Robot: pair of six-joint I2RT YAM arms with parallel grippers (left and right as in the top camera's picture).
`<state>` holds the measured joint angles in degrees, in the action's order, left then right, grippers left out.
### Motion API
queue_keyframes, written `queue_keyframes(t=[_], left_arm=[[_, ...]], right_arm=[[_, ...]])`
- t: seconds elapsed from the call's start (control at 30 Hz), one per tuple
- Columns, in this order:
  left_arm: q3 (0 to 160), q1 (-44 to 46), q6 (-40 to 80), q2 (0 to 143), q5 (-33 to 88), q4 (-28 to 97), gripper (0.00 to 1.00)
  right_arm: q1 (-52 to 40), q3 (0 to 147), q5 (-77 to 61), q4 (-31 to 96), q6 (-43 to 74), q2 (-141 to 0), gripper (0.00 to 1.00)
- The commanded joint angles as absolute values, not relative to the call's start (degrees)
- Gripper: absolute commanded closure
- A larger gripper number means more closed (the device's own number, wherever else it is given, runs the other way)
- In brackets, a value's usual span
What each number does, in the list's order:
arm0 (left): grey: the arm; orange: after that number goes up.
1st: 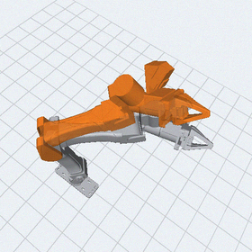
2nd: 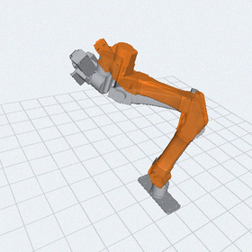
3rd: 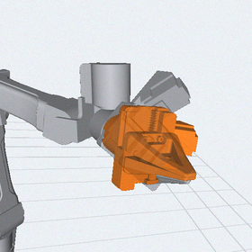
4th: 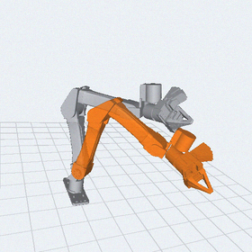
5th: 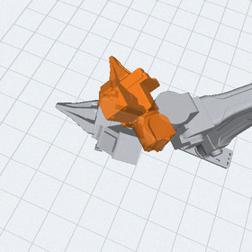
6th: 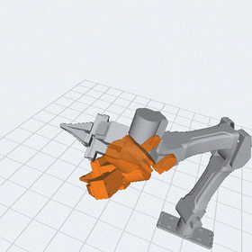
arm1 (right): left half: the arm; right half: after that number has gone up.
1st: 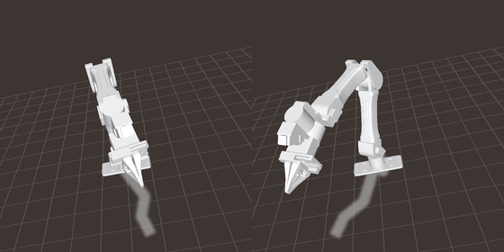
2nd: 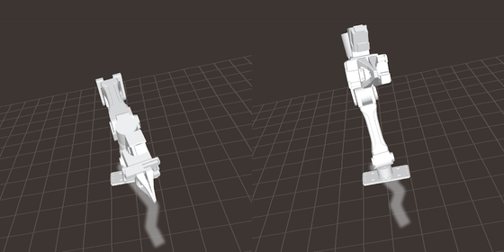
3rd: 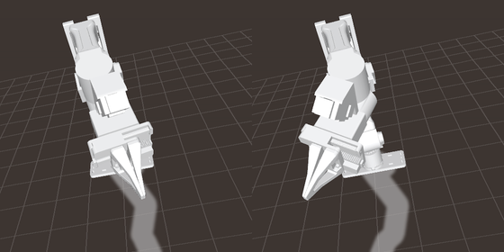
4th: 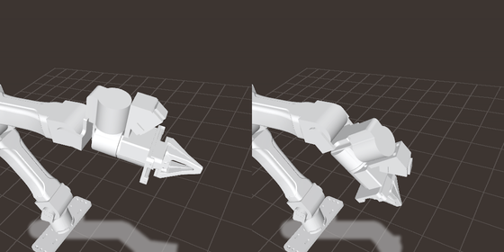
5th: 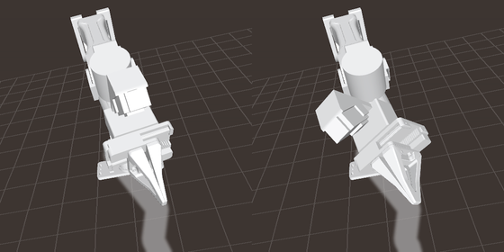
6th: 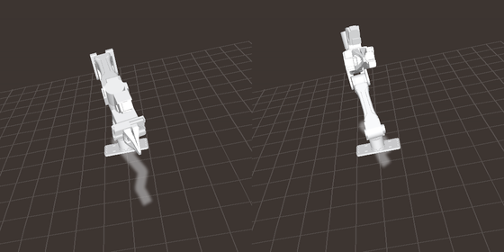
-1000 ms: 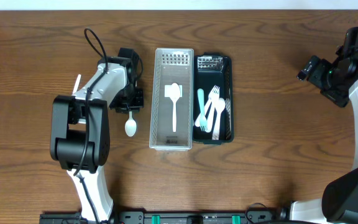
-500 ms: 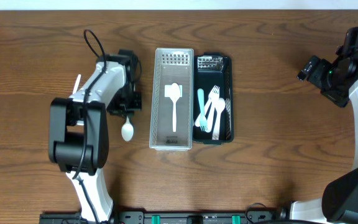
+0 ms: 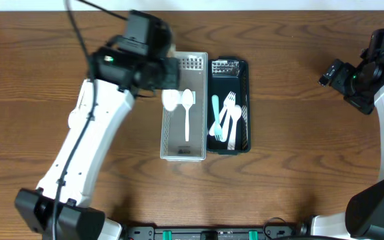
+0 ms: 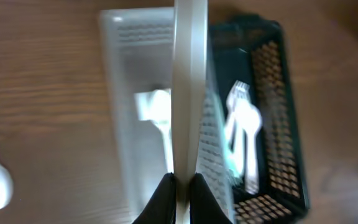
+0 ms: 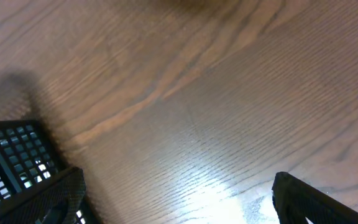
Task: Pack container
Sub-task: 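Carry the spoon over and drop it into the silver tray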
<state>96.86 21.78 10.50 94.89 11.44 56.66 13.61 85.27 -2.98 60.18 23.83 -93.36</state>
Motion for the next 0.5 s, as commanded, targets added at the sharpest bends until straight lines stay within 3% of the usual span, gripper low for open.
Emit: queue_keyframes(t=[0.0,0.1,0.13,0.2,0.23,0.47], left_arm=[[93.91,24.88,11.75,99.33,9.63,55.99,0.94],[92.07,26.89,11.73,103.35,9.41,54.70,0.94],[91.96,27.24,11.73,105.03,9.41,54.63,0.91],[91.98,27.46,11.70,107.48,9.41,54.63,0.73],[92.01,27.31,11.64,108.18,9.39,54.68,0.69],[97.71,21.65,8.62,104.31,7.01,57.69,0.52]], right_arm=[[13.85,84.95,-2.87,60.01,23.55,-93.67,0.01],[13.85,84.95,-2.87,59.81,23.53,-93.67,0.01],[13.85,84.95,-2.87,59.79,23.55,-93.67,0.01],[13.85,84.95,-2.87,59.75,23.55,-93.67,0.01],[13.85,84.95,-2.87,59.77,23.55,-93.67,0.01],[13.85,84.95,-2.87,59.77,23.53,-93.67,0.01]])
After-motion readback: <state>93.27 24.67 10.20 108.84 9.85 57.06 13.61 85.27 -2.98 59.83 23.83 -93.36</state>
